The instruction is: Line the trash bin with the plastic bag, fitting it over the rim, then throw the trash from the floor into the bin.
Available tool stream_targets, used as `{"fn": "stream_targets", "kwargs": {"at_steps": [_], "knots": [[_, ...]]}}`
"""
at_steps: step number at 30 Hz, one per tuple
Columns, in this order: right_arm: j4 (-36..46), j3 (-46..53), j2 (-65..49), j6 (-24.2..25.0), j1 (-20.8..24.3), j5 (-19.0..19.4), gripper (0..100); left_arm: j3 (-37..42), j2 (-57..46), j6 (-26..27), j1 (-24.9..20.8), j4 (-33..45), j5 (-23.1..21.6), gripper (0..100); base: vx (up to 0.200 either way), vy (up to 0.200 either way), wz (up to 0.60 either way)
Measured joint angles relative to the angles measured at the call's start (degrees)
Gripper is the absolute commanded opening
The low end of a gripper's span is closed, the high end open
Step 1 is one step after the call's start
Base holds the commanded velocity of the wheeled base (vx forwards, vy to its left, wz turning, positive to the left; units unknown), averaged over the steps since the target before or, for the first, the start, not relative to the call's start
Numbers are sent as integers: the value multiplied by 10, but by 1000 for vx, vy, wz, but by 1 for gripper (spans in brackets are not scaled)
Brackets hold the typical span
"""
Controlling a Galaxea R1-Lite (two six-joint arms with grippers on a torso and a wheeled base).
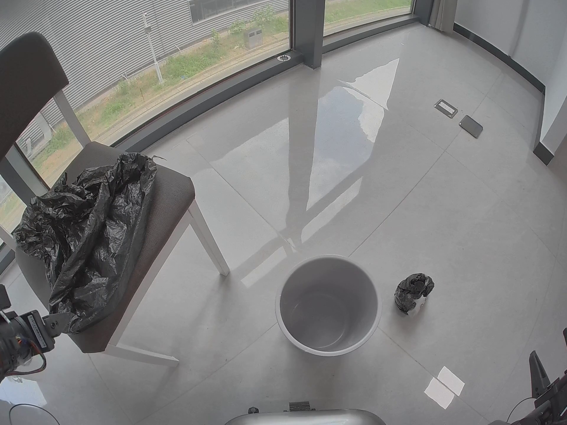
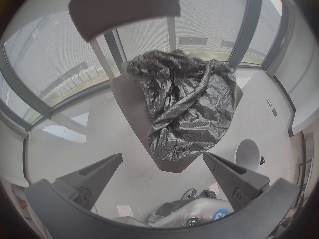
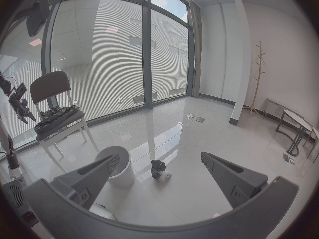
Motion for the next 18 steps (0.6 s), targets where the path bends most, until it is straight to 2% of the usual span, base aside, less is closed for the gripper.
{"fn": "stream_targets", "kwargs": {"at_steps": [8,12,18], "knots": [[0,0,0,1,0,-1,100,5,82,-12,75,-46,-78,100,0,0,0],[0,0,0,1,0,-2,100,5,105,-16,86,-61,-98,100,0,0,0],[0,0,0,1,0,-3,100,7,139,-53,95,-87,-105,100,0,0,0]]}}
